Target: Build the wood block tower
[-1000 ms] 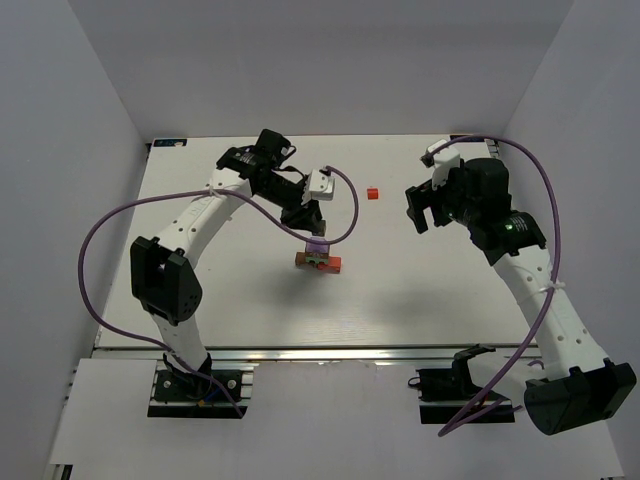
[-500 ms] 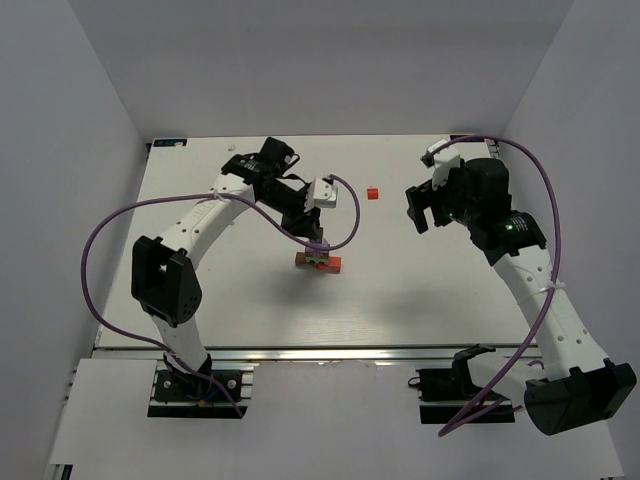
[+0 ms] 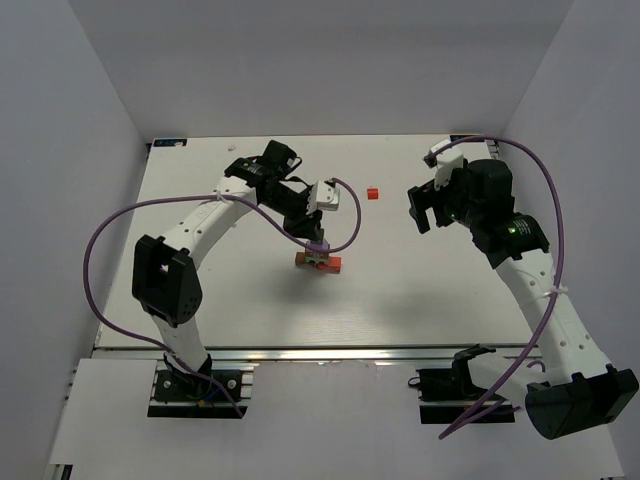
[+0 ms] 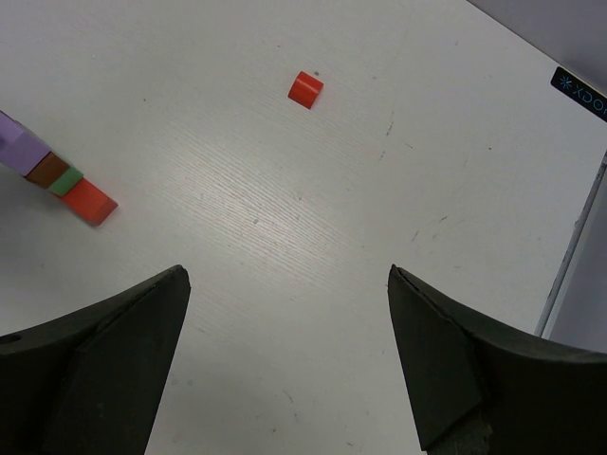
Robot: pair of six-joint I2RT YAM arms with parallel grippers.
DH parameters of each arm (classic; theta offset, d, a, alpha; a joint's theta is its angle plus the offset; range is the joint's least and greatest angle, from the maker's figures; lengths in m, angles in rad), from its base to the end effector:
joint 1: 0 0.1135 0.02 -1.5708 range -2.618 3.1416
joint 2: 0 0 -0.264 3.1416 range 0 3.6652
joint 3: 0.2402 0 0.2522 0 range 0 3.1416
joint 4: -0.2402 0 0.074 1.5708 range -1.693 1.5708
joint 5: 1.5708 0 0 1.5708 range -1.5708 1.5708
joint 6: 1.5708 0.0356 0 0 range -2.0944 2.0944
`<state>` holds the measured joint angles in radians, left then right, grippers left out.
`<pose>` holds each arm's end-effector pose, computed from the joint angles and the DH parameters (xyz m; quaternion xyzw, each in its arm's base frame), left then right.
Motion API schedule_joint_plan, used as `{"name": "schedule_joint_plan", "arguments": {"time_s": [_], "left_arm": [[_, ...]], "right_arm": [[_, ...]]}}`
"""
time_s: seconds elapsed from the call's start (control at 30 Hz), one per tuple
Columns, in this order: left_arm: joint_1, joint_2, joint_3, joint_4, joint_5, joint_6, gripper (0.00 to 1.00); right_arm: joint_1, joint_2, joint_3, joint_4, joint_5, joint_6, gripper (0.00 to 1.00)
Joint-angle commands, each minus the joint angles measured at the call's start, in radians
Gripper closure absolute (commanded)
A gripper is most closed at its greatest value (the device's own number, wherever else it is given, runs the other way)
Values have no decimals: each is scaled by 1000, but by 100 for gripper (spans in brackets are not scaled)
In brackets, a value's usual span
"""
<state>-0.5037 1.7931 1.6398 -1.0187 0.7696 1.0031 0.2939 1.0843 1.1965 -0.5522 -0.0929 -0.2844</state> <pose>0.3104 -0.1994 0.3011 0.6758 0.6118 -0.3112 0.2688 0.2214 0.0705 0.3873 -0.2643 0.8014 0.0417 0.5350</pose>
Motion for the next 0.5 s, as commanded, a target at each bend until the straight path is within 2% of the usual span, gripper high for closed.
{"name": "schedule_joint_plan", "arguments": {"time_s": [0.0,0.47], "left_arm": [[-9,-38,-8,15,4,-1,66],[-21,-34,-48,75,-50,-38,67]], "right_arm": [[-1,-20,3,8,4,-2,11],[-1,-32,3,3,18,-4,11]]}}
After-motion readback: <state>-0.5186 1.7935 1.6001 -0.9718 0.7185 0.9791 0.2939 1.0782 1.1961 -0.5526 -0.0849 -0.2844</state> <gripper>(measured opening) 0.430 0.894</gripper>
